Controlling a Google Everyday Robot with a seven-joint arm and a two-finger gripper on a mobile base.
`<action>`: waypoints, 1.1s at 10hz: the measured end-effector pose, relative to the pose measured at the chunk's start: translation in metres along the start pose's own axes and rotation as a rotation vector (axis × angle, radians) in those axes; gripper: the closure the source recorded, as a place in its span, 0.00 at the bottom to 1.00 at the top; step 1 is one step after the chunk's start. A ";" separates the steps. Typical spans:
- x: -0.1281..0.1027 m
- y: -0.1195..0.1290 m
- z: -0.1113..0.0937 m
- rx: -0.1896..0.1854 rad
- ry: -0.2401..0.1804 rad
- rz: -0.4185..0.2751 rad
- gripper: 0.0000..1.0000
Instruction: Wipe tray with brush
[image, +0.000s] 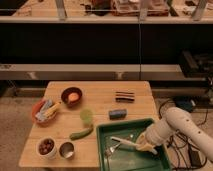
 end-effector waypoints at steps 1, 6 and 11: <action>0.000 0.011 0.001 -0.018 0.004 -0.001 1.00; -0.052 0.052 0.047 -0.145 -0.003 -0.090 1.00; -0.115 0.036 0.068 -0.192 -0.044 -0.246 1.00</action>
